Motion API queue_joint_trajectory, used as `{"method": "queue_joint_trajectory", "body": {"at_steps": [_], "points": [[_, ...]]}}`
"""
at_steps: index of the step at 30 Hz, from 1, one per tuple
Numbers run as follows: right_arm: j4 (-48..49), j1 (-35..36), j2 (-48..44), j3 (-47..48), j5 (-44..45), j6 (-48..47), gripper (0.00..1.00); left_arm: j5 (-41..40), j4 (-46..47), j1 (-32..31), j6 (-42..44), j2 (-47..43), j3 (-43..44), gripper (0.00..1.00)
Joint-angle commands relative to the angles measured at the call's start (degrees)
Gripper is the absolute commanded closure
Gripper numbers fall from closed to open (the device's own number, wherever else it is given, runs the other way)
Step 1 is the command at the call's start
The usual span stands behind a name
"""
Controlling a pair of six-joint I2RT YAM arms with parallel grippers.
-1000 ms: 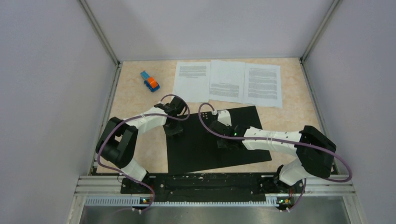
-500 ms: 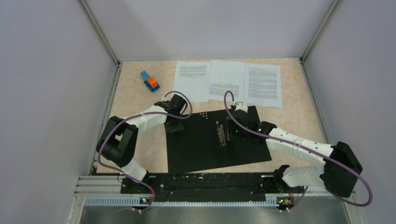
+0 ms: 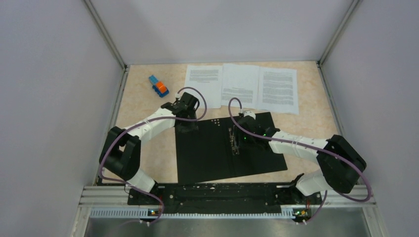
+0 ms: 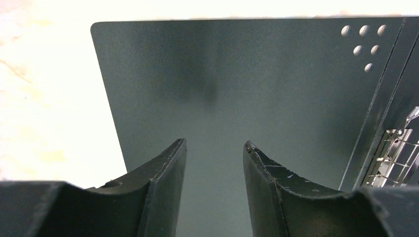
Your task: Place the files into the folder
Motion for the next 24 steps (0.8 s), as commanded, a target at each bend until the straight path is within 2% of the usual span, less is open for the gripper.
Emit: {"method": "queue_joint_trajectory", "body": {"at_steps": [1, 7, 11, 18, 24], "points": [[3.3, -0.5, 2.2, 3.6, 4.0, 0.1, 0.52, 0.2, -0.3, -0.1, 0.7, -3.3, -0.3, 0.49], [3.3, -0.4, 5.6, 5.9, 4.8, 0.8, 0.62, 0.6, -0.2, -0.2, 0.9, -3.6, -0.7, 0.49], [1.6, -0.4, 7.3, 7.3, 4.9, 2.4, 0.72, 1.0, 0.2, -0.1, 1.2, -3.5, -0.9, 0.49], [-0.6, 0.4, 7.2, 7.7, 5.3, 6.3, 0.84, 1.8, 1.0, -0.2, 1.9, -2.8, -0.8, 0.50], [-2.7, 4.3, 6.4, 8.0, 7.2, 11.6, 0.87, 2.2, 1.4, -0.2, 2.6, -2.8, -0.5, 0.50]]}}
